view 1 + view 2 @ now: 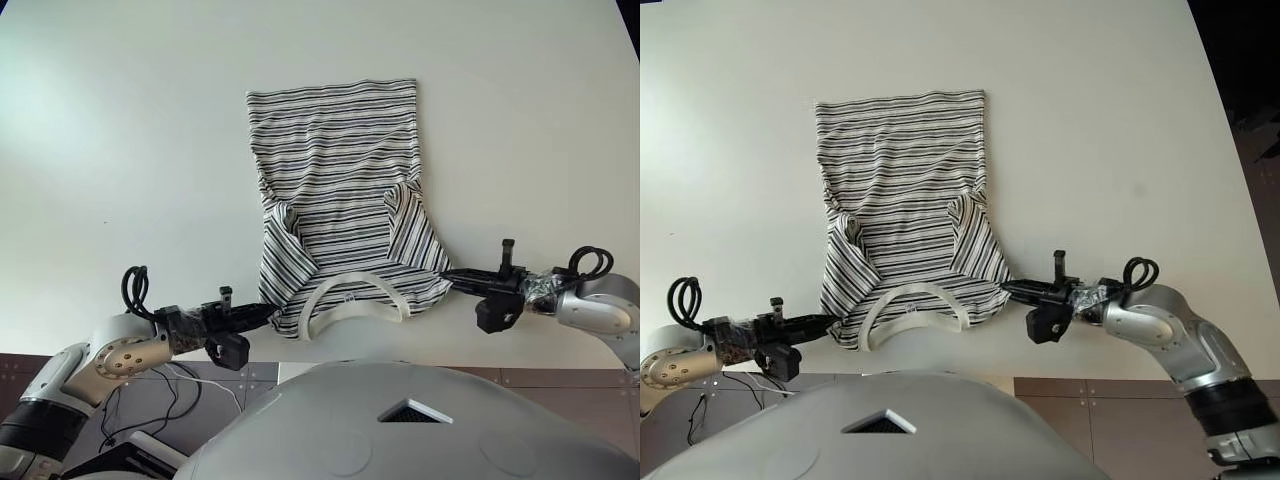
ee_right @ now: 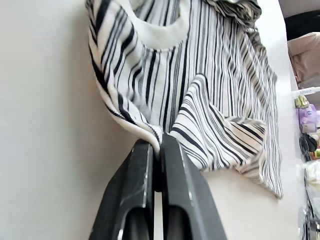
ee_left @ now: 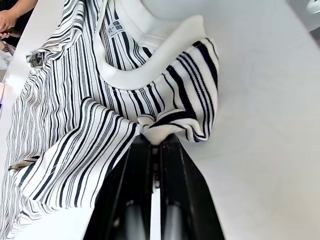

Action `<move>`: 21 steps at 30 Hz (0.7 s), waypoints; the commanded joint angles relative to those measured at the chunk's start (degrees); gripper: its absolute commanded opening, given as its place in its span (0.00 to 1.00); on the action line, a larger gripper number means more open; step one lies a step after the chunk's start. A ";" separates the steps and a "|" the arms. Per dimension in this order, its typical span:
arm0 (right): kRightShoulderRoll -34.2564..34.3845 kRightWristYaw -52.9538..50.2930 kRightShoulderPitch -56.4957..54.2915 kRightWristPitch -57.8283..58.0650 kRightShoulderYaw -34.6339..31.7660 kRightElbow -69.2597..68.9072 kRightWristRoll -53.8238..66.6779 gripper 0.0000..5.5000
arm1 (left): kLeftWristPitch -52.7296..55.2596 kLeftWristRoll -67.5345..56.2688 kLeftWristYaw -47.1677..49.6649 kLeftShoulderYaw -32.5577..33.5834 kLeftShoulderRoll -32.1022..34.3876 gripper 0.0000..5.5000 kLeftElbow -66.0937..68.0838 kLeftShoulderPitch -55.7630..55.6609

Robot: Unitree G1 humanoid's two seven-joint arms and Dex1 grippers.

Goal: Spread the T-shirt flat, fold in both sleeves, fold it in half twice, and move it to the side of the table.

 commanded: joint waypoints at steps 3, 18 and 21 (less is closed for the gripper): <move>-1.73 3.18 2.40 -1.22 1.28 -1.18 6.54 0.02 | -1.18 -7.42 -1.65 -0.51 0.85 0.02 -2.72 2.20; 6.15 1.49 -4.37 11.50 -1.62 -4.91 22.82 0.02 | 11.10 -16.90 3.19 4.10 -12.08 0.02 1.68 -10.52; 16.32 -4.38 -16.15 15.45 -0.28 5.22 17.62 0.02 | 18.17 -11.61 6.50 2.11 -20.10 0.02 11.42 -24.86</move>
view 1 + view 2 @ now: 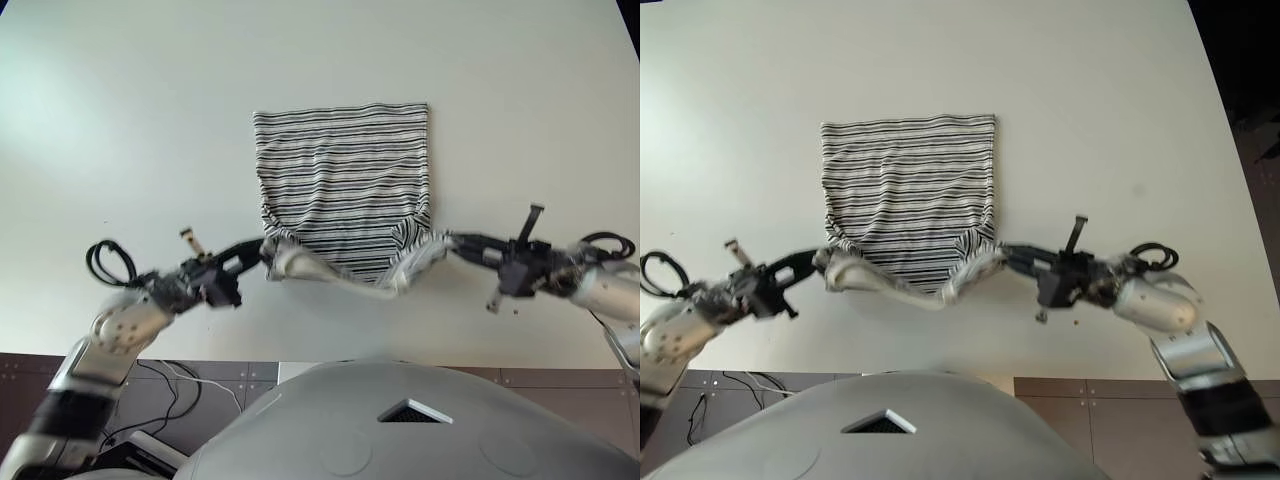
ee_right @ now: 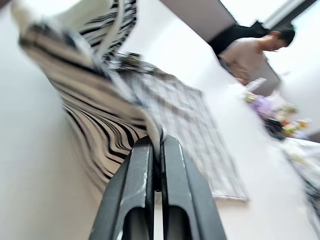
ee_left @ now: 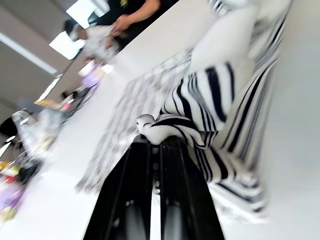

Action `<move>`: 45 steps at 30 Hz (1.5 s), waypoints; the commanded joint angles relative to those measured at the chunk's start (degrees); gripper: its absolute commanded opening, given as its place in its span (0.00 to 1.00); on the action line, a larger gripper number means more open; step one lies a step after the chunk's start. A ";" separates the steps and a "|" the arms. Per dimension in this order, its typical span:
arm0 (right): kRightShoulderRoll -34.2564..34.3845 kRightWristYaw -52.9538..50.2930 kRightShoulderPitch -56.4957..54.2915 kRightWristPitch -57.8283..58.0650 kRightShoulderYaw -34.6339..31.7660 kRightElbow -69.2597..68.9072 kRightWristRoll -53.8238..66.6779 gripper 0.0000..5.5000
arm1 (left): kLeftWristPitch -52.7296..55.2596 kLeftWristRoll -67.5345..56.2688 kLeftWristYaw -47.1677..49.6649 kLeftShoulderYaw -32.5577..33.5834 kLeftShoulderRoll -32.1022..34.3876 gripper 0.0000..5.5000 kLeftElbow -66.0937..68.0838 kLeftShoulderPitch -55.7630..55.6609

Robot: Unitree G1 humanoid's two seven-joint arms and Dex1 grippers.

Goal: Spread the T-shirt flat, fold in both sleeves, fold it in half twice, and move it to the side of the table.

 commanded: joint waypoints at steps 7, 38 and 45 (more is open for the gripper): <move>23.78 -20.38 -33.47 9.72 3.66 34.75 -19.56 0.02 | 8.67 13.78 11.22 -3.25 -15.01 0.02 33.51 -38.10; 36.74 -33.04 -63.79 12.53 -1.28 84.16 -22.46 0.58 | 23.71 12.80 19.48 1.48 -28.26 0.52 77.48 -66.20; 35.56 -32.48 -63.23 4.95 7.69 83.50 -32.23 0.64 | 25.25 13.21 20.43 2.95 -25.69 0.61 77.45 -63.16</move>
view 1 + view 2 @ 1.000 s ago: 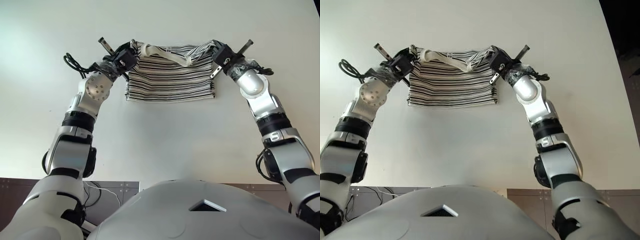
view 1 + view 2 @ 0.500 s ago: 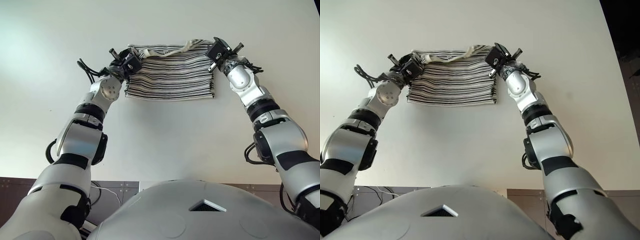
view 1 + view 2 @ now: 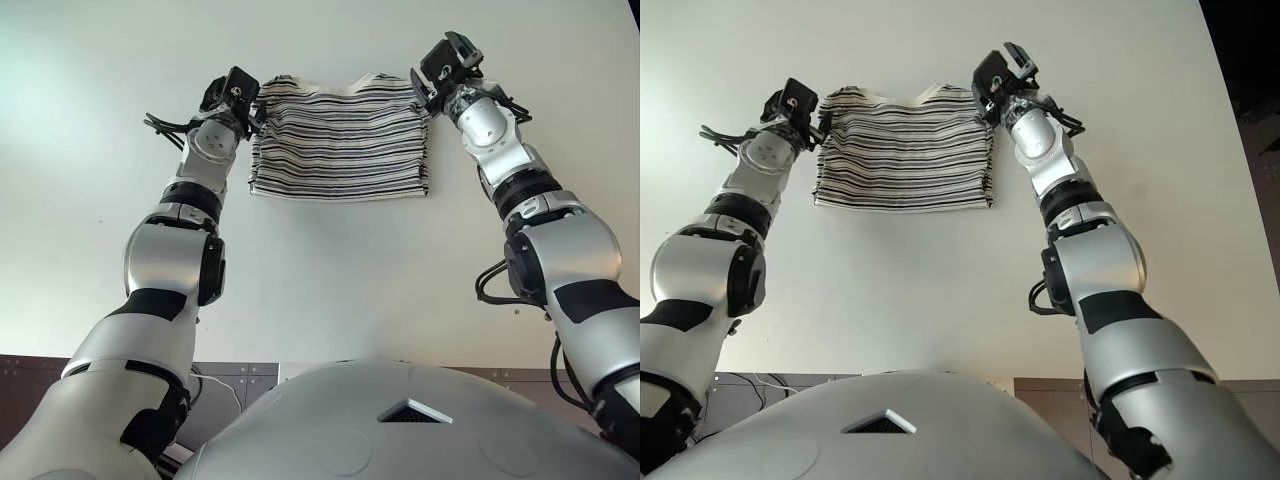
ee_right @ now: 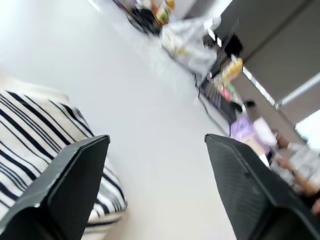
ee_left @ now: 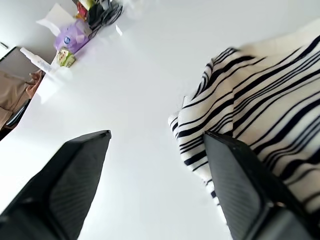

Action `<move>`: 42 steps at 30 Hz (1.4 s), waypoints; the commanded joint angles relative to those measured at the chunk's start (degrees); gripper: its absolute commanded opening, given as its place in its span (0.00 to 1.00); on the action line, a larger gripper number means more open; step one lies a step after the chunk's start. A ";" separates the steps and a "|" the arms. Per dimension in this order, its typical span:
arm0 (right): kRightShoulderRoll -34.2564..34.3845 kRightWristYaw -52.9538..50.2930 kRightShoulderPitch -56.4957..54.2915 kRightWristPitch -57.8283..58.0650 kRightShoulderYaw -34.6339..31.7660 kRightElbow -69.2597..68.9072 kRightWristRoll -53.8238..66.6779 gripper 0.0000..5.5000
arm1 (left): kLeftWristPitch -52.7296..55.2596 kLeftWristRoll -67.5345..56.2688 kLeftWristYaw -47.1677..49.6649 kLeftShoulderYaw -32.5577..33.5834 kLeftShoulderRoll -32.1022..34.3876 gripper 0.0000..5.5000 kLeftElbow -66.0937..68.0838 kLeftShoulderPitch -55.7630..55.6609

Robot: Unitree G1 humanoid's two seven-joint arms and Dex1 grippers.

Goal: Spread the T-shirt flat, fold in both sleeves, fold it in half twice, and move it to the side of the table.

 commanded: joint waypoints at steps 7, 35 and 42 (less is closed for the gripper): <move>-6.04 6.30 3.46 5.57 11.65 4.51 -11.92 0.64 | -9.18 0.84 7.85 0.39 7.31 0.61 -2.56 9.84; -25.81 35.65 48.76 9.83 9.21 -97.89 30.76 0.64 | -27.26 -5.57 10.13 8.61 3.06 0.61 -67.35 47.56; -1.26 25.33 16.07 6.67 18.39 -43.30 10.00 0.64 | -26.72 -13.93 13.40 12.80 -3.87 0.61 -64.40 42.26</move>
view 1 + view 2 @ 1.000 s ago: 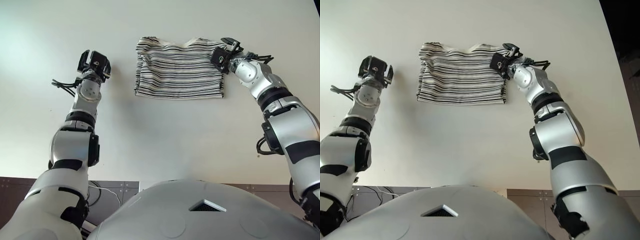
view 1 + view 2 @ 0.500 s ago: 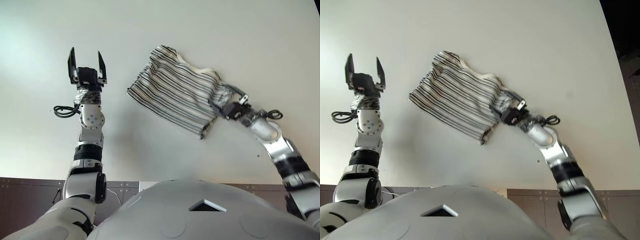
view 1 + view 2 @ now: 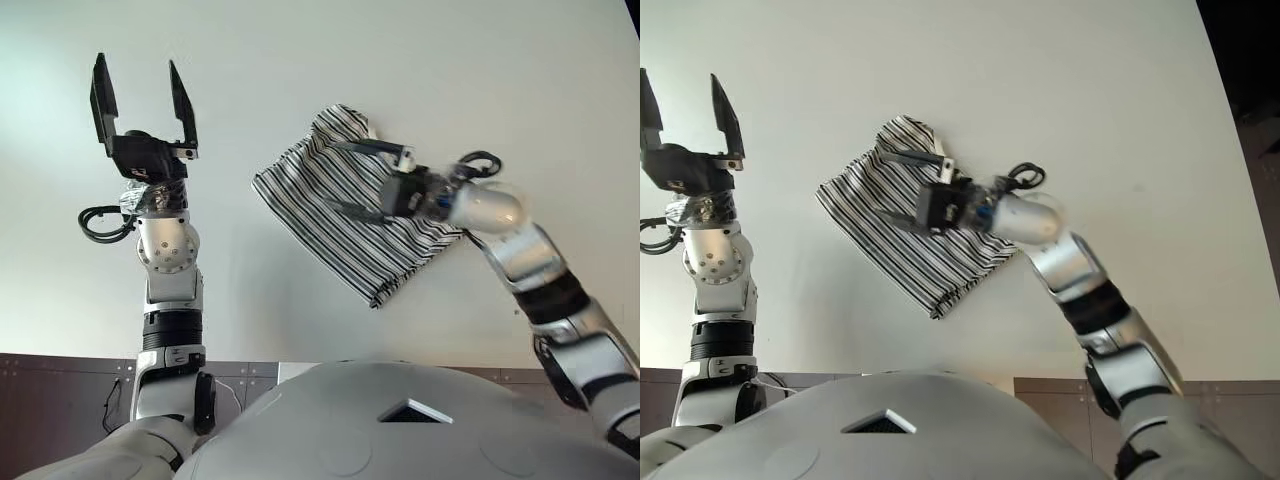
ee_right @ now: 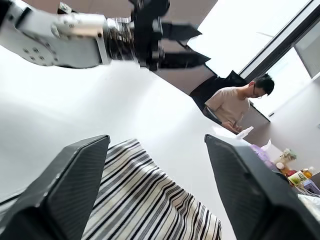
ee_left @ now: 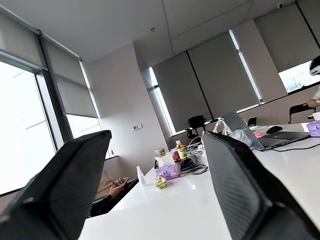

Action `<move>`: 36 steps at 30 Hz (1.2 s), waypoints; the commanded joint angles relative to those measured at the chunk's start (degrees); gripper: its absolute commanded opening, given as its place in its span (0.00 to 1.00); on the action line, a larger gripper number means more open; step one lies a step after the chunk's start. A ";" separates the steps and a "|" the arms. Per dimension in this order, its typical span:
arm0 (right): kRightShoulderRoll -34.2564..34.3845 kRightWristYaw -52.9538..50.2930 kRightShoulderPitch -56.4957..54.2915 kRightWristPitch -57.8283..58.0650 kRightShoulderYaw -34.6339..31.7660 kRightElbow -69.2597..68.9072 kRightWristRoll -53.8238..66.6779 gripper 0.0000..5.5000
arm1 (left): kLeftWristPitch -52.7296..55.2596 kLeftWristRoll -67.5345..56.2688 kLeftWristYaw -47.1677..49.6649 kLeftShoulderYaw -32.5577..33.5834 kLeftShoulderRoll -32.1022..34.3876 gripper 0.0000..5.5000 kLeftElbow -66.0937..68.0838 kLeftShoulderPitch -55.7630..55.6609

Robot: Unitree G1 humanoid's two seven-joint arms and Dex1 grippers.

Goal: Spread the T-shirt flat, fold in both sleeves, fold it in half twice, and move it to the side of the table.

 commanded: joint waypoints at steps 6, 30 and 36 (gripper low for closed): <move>8.01 -22.44 -21.09 -9.96 4.79 49.50 -23.13 0.64 | -4.21 10.70 -4.77 -8.30 -1.16 0.61 -0.47 3.09; 1.60 -27.11 -3.23 -12.30 -20.16 24.40 -8.79 0.64 | -3.83 22.28 -8.65 -14.90 1.99 0.61 1.19 3.28; -2.26 -27.63 5.64 -5.12 -24.48 3.90 -12.00 0.64 | -2.37 34.69 -19.12 -25.96 4.87 0.61 1.49 -5.83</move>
